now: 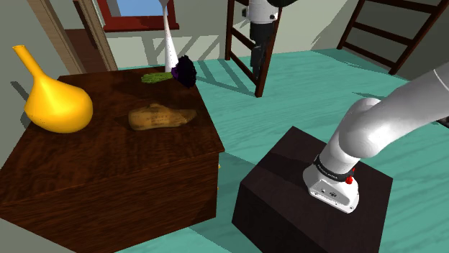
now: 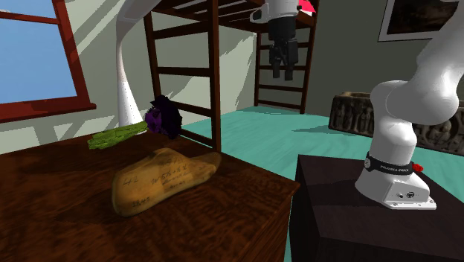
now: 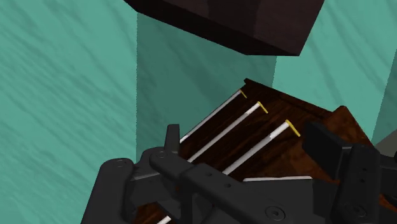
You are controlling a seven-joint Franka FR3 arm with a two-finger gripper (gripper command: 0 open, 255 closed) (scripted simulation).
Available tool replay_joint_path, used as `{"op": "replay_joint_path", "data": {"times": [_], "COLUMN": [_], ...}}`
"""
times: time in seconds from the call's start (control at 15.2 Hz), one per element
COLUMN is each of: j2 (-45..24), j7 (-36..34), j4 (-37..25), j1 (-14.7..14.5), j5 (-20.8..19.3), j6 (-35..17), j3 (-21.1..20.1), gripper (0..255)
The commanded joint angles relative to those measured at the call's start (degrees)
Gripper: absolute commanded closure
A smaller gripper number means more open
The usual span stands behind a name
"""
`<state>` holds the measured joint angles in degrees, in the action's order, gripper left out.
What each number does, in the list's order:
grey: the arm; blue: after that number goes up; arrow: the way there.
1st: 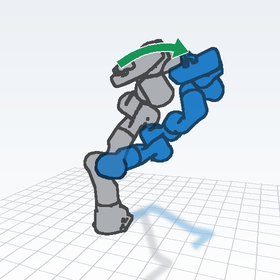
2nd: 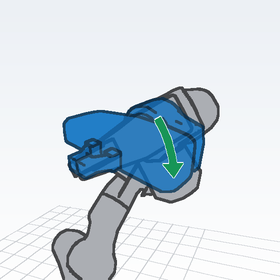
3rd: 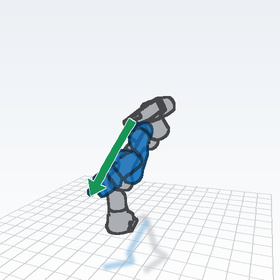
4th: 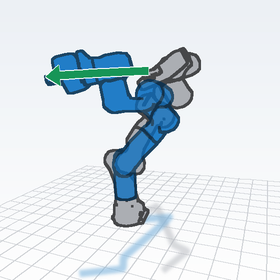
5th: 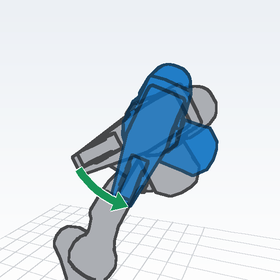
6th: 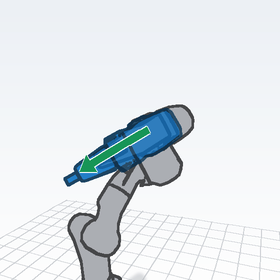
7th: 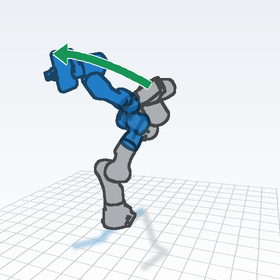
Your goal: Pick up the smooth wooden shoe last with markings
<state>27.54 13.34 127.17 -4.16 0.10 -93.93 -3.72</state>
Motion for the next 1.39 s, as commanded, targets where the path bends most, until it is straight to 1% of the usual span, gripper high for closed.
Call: {"op": "replay_joint_path", "data": {"times": [0.0,0.33,0.66,0.99,1.32], "j2": [-3.8,-13.8,-23.8,-33.7,-43.8], "j7": [1.1,3.9,6.4,8.6,10.5], "j4": [-2.1,-8.6,-16.5,-25.7,-36.4], "j1": [-0.9,-2.8,-4.7,-6.7,-9.3], "j5": [0.3,0.6,0.3,-0.7,-2.4], "j6": [-1.7,-5.2,-7.2,-7.8,-7.0], "j3": [-0.7,-2.3,-4.2,-6.3,-8.2], "gripper": [0,0,0,0,0]}}
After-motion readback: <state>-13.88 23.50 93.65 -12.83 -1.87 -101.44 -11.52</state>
